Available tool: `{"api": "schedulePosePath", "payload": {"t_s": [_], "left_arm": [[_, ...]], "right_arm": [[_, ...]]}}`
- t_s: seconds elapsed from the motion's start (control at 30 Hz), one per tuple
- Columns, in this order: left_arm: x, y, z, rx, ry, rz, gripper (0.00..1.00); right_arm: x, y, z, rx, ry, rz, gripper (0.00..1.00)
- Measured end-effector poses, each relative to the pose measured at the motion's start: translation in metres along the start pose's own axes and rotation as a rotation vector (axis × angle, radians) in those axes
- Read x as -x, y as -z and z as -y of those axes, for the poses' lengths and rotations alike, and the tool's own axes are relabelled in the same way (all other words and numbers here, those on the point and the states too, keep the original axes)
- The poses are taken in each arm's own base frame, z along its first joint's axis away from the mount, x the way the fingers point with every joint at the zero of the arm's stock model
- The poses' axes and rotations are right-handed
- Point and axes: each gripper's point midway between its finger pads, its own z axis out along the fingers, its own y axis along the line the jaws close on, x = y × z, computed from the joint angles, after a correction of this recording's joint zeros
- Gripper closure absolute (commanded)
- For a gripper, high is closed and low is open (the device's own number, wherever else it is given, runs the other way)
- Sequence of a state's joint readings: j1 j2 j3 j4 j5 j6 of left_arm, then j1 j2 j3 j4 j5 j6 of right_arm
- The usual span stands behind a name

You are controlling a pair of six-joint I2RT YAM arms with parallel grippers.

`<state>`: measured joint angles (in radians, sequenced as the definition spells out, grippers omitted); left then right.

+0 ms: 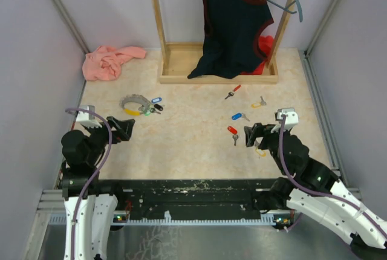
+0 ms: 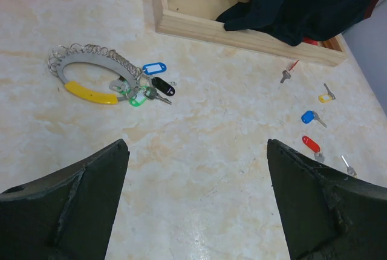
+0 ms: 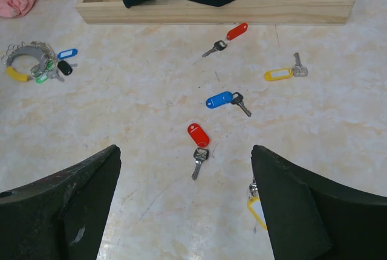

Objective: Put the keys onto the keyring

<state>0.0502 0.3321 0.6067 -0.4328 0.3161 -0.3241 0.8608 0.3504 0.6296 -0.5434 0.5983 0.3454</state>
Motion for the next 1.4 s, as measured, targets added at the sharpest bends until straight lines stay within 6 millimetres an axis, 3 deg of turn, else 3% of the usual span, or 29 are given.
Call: {"api": "schedulePosePath", "payload": {"t_s": [0.37, 0.6, 1.07, 1.27, 1.4], "left_arm": [[-0.002, -0.003, -0.002, 0.007, 0.004, -0.009, 0.01], [-0.026, -0.021, -0.017, 0.061, 0.107, -0.101, 0.01], [-0.074, -0.09, -0.059, 0.218, 0.433, -0.213, 0.06], [-0.097, -0.129, -0.082, 0.279, 0.499, -0.273, 0.1], [-0.096, -0.163, -0.093, 0.288, 0.52, -0.28, 0.17]], "right_arm": [[0.0, 0.0, -0.003, 0.018, -0.001, -0.003, 0.11], [-0.002, -0.004, -0.019, 0.082, -0.001, -0.022, 0.11], [-0.046, -0.027, -0.055, 0.224, 0.061, -0.129, 0.11], [-0.066, -0.042, -0.067, 0.257, 0.077, -0.161, 0.11], [-0.086, -0.056, -0.077, 0.276, 0.105, -0.217, 0.11]]}}
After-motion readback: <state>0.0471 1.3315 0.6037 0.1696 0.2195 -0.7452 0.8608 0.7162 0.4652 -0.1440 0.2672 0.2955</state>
